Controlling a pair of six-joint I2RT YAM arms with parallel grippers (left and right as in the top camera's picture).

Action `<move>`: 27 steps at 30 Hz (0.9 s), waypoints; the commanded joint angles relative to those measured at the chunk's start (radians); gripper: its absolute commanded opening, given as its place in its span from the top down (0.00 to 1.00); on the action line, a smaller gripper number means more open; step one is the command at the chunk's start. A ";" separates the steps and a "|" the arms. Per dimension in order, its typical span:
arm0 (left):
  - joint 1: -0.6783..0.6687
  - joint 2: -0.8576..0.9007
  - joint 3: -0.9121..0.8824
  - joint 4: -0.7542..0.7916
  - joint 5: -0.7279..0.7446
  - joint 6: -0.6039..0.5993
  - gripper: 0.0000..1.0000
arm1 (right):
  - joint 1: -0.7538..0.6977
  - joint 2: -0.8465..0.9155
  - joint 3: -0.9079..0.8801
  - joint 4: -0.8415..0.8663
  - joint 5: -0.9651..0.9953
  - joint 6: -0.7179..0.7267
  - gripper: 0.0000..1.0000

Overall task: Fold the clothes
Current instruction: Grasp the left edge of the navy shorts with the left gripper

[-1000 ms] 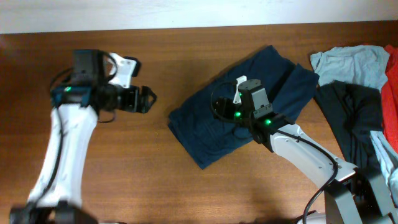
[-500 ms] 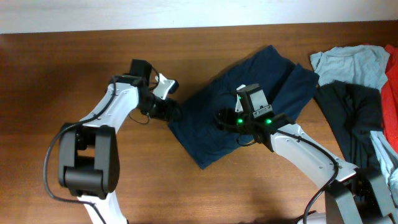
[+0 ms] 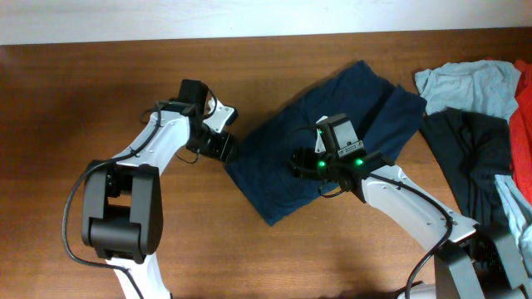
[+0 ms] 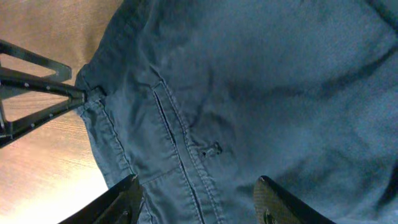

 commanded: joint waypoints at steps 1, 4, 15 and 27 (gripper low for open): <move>-0.001 0.008 -0.005 0.006 0.072 0.014 0.31 | -0.007 -0.022 0.017 -0.010 0.035 -0.011 0.36; -0.002 0.008 -0.005 0.007 0.183 0.014 0.32 | -0.007 -0.022 0.017 -0.014 0.035 -0.011 0.36; -0.006 0.009 -0.008 0.008 0.175 0.021 0.43 | -0.007 -0.022 0.017 -0.026 0.035 -0.010 0.35; -0.005 0.035 0.004 -0.011 0.253 -0.021 0.99 | -0.007 -0.022 0.017 -0.048 0.035 -0.011 0.34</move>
